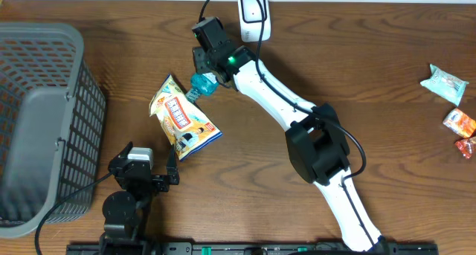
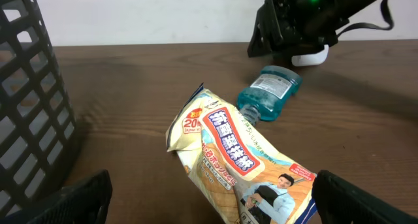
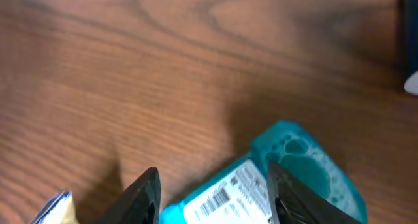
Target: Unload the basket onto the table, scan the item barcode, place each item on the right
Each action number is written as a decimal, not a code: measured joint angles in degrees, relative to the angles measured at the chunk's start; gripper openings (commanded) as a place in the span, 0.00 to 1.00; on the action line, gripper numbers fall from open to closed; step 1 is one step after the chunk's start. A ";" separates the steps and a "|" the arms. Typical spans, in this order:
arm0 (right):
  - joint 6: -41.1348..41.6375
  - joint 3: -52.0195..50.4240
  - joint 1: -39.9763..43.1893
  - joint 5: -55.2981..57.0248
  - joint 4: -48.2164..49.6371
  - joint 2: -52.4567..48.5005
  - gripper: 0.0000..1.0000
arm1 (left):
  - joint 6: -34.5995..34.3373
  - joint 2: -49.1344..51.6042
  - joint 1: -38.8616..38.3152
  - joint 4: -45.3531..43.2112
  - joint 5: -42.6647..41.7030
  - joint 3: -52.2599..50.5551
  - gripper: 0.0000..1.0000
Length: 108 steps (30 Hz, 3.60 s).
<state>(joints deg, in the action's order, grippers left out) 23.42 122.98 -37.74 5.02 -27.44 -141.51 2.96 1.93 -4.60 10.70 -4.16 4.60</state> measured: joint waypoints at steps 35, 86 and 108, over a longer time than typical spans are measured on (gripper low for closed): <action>-7.34 3.15 0.42 2.38 -46.66 -3.34 0.08 | 0.00 0.00 0.00 0.02 0.00 0.00 0.98; 22.10 1.20 -9.77 15.72 -50.95 -1.77 0.48 | 0.00 0.00 0.00 0.00 0.00 0.00 0.98; 6.93 3.30 -5.86 1.73 -51.43 1.66 0.27 | 0.00 0.00 0.00 0.00 0.00 0.00 0.98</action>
<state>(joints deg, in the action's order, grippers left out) 30.35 126.28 -43.59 6.74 -78.87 -139.85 2.96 1.93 -4.60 10.70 -4.16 4.60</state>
